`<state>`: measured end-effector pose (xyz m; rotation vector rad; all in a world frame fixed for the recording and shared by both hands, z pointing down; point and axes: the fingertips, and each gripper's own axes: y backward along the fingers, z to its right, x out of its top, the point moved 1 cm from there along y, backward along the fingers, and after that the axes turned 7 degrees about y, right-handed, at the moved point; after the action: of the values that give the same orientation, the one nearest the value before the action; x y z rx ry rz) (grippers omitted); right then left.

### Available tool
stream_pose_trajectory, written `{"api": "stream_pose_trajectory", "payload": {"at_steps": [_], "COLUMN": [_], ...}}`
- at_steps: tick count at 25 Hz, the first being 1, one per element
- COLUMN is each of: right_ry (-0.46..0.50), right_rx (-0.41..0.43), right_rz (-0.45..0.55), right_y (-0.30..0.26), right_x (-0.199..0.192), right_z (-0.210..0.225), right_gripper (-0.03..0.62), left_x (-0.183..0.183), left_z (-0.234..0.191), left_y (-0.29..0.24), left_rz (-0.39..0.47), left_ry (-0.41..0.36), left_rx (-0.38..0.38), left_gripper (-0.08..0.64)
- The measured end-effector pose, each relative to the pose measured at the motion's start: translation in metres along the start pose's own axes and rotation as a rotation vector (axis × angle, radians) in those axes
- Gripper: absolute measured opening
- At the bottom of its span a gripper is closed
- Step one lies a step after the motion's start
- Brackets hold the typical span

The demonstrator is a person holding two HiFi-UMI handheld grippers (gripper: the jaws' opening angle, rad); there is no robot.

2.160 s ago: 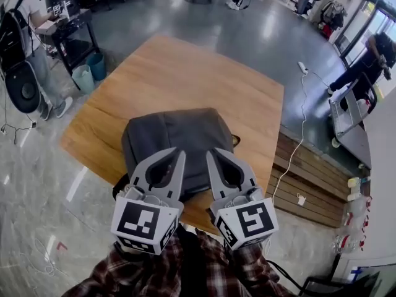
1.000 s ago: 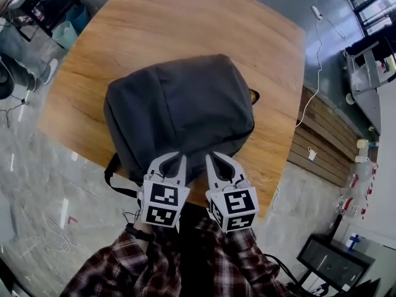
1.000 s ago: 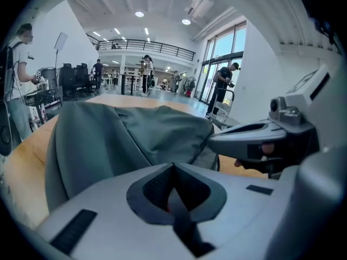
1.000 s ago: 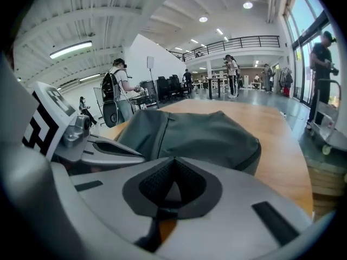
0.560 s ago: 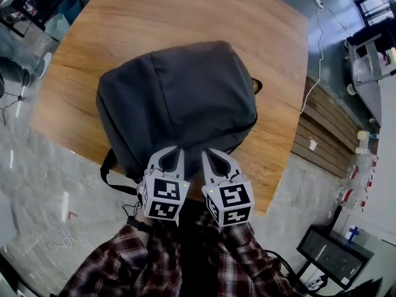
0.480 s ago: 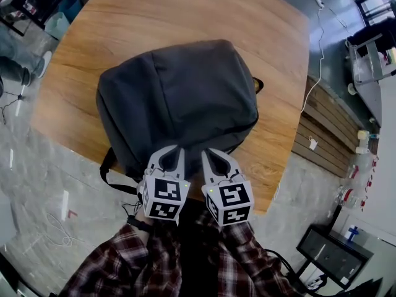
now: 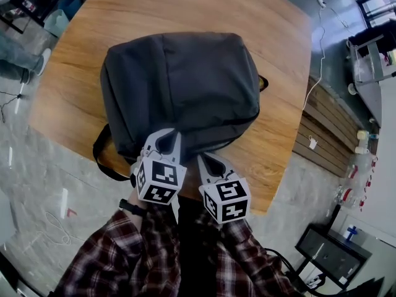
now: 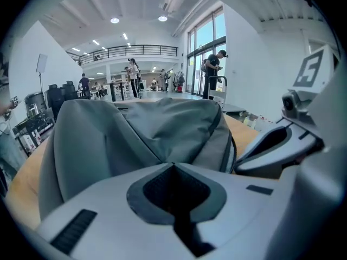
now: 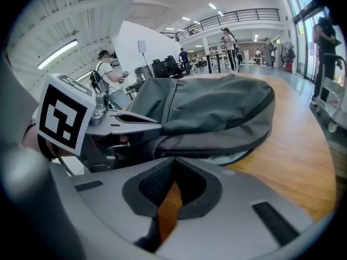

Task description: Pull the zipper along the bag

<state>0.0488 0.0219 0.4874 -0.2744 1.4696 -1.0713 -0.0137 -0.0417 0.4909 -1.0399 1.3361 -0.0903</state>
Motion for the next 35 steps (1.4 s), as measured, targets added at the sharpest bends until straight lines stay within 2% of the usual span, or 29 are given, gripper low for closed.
{"api": "stream_pose_trajectory", "payload": {"at_steps": [6,9,12,18,23,30,32,35], "right_ry": [-0.080,-0.107,-0.103,-0.078,-0.027,-0.111,-0.111,-0.102], "right_rx": [0.122,0.175,0.205,0.160,0.181,0.255,0.232,0.173], "right_rz": [-0.041,-0.058,-0.090,-0.145,-0.175,-0.191,-0.173,-0.149], "right_y": [-0.009,-0.014,-0.022,-0.032,-0.035,-0.041,-0.040,-0.038], "right_x": [-0.010,-0.010,-0.009,-0.009,-0.005,-0.008,-0.007,-0.007], "right_z": [-0.012,-0.018,-0.023,-0.020,-0.023,-0.022,-0.022,-0.021], "right_gripper": [0.017,0.073,0.085,0.084,0.072,0.057,0.022,0.017], "left_x": [0.005,0.004,0.004,0.003,0.003,0.003,0.003,0.002], "left_z": [-0.002,-0.002,-0.002,0.000,-0.001,0.001,0.000,0.001], "left_y": [-0.007,-0.007,-0.007,-0.004,-0.005,-0.005,-0.005,-0.003], "left_rz": [0.009,0.017,0.021,0.037,0.042,0.045,0.054,0.094], "left_ry": [-0.002,-0.004,-0.004,-0.007,0.000,-0.002,-0.007,-0.036], "left_rx": [-0.004,-0.004,-0.006,-0.014,-0.022,-0.022,-0.018,-0.003], "left_gripper": [0.011,0.011,0.011,0.011,0.011,0.011,0.011,0.011]}}
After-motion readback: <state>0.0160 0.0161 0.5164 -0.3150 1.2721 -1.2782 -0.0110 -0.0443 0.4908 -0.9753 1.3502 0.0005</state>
